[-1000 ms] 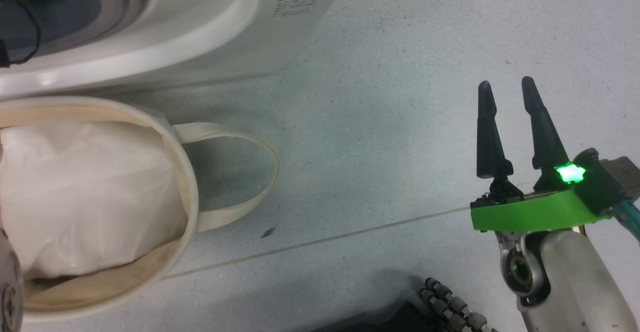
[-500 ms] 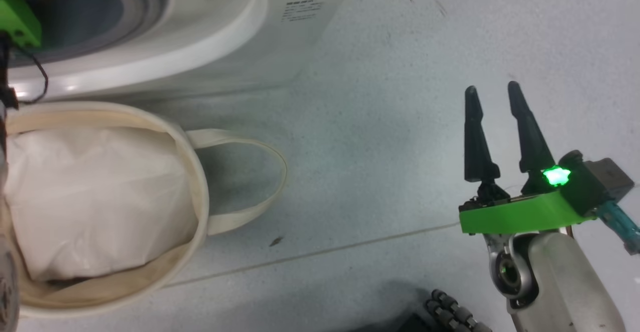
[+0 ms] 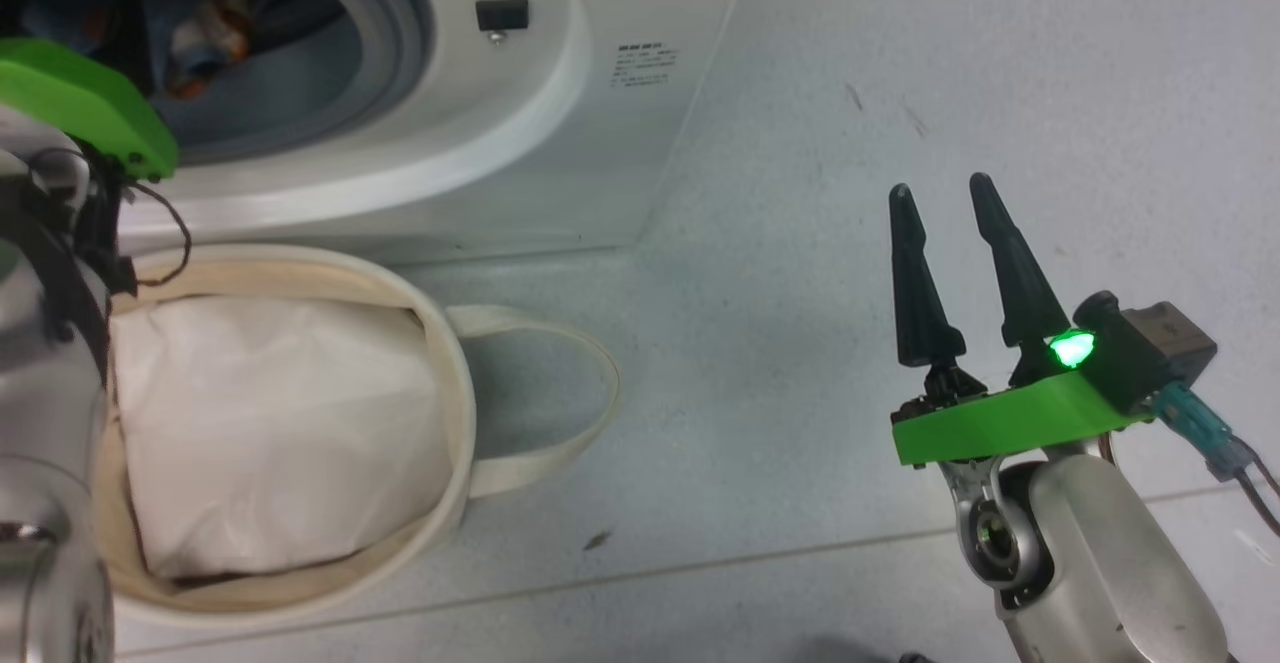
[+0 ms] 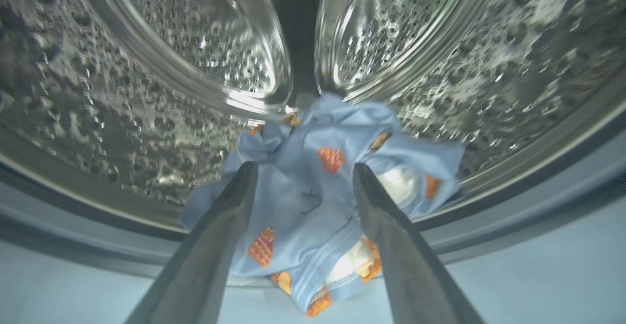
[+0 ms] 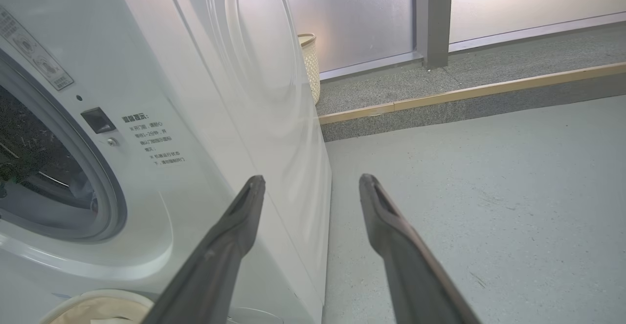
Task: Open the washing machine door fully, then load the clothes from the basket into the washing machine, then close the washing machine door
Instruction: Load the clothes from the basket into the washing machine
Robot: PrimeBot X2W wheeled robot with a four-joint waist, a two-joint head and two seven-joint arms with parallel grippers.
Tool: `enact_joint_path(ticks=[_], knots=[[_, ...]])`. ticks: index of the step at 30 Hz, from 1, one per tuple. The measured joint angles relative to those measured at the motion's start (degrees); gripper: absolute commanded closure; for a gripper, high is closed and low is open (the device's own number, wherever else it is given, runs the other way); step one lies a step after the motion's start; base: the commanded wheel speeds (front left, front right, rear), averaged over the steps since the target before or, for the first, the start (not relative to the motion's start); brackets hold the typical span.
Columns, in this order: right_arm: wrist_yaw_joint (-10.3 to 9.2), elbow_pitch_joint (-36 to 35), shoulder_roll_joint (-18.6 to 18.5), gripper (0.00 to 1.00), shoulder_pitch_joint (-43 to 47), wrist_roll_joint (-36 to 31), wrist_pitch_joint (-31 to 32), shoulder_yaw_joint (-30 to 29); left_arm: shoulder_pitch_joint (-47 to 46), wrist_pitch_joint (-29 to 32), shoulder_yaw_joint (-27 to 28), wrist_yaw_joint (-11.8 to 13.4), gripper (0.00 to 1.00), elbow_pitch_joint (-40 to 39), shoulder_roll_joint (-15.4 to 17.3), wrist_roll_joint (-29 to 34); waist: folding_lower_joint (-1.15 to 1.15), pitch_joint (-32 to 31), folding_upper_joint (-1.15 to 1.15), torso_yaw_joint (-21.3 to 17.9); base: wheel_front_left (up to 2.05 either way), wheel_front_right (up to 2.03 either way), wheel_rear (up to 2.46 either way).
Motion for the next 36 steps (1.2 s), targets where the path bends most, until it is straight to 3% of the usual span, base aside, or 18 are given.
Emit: enact_joint_path(ticks=[21, 29, 36], knots=[[0.00, 5.0, -2.2, 0.00, 3.0, 4.2, -0.1, 1.9, 32.5, -0.3, 3.3, -2.2, 0.00, -23.1, -5.3, -5.5, 0.00, -16.0, 0.00, 4.3, 0.00, 0.00, 0.00], [0.00, 6.2, -3.4, 0.00, 5.5, 4.7, -0.1, 1.9, 43.5, -0.3, 1.0, -2.2, 0.00, -35.0, -5.1, -9.5, 0.00, -20.6, 0.00, 7.4, 0.00, 0.00, 0.00], [0.00, 6.4, -4.0, 0.00, 6.4, 5.2, -0.1, 2.0, 50.4, -0.3, 0.2, -2.2, 0.00, -39.9, -4.7, -10.7, 0.00, -22.5, 0.00, 9.3, 0.00, 0.00, 0.00]])
